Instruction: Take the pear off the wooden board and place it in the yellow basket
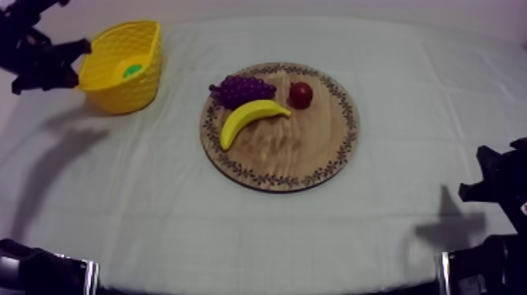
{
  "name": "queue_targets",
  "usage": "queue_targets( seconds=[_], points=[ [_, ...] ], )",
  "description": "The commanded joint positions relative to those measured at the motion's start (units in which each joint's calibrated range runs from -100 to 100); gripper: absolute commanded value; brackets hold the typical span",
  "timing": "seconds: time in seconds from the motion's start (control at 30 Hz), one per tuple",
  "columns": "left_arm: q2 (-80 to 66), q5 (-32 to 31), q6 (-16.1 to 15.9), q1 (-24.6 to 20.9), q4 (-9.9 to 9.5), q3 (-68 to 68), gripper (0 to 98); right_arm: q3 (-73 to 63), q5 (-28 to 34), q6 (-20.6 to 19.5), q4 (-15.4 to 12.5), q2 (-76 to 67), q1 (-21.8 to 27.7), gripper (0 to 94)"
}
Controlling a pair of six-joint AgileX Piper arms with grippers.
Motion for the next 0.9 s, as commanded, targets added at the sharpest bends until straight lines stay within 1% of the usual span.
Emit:
queue_targets(
  seconds=[0.0, 0.07, 0.2, 0.27, 0.33, 0.4, 0.47, 0.53, 0.6, 0.73, 0.8, 0.87],
  points=[
    [-12.8, -4.7, -1.5, -0.5, 0.59, 14.4, 0.1, 0.0, 0.0, 0.0, 0.0, 0.0, 0.0, 0.3],
    [-18.9, -9.9, -3.7, -1.1, 1.44, 20.7, 0.1, 0.0, 0.0, 0.0, 0.0, 0.0, 0.0, 0.3],
    [-32.2, -22.1, -8.2, -1.7, 2.40, 35.5, 0.1, 0.0, 0.0, 0.0, 0.0, 0.0, 0.0, 0.3],
    [-40.2, -26.7, -11.7, -1.9, 4.13, 42.2, 0.1, 0.0, 0.0, 0.0, 0.0, 0.0, 0.0, 0.3],
    [-48.5, -28.7, -13.7, -2.2, 5.45, 47.4, 0.1, 0.0, 0.0, 0.0, 0.0, 0.0, 0.0, 0.3],
    [-57.0, -28.8, -15.0, -3.1, 6.71, 51.5, 0.6, 0.0, 0.0, 0.0, 0.0, 0.0, 0.0, 0.3],
    [-65.6, -27.9, -18.3, -4.2, 9.04, 55.4, 4.7, 0.0, 0.0, 0.0, 0.0, 0.0, 0.0, 0.3],
    [-73.5, -25.4, -20.0, -4.8, 9.56, 57.4, 4.9, 0.0, 0.0, 0.0, 0.0, 0.0, 0.0, 0.3],
    [-77.9, -24.1, -20.9, -5.0, 9.68, 58.5, 2.9, 0.0, 0.0, 0.0, 0.0, 0.0, 0.0, 0.3],
    [-81.2, -23.0, -21.1, -5.5, 9.15, 59.2, 0.8, 0.0, 0.0, 0.0, 0.0, 0.0, -0.1, 0.3],
    [-81.7, -22.8, -19.8, -5.7, 8.39, 59.3, 0.4, 0.0, 0.0, 0.0, 0.0, 0.0, -0.1, 0.3],
    [-82.0, -23.3, -17.0, -5.8, 7.61, 59.5, 0.2, 0.0, 0.0, 0.0, 0.0, 0.0, -0.1, 0.3]
  ],
)
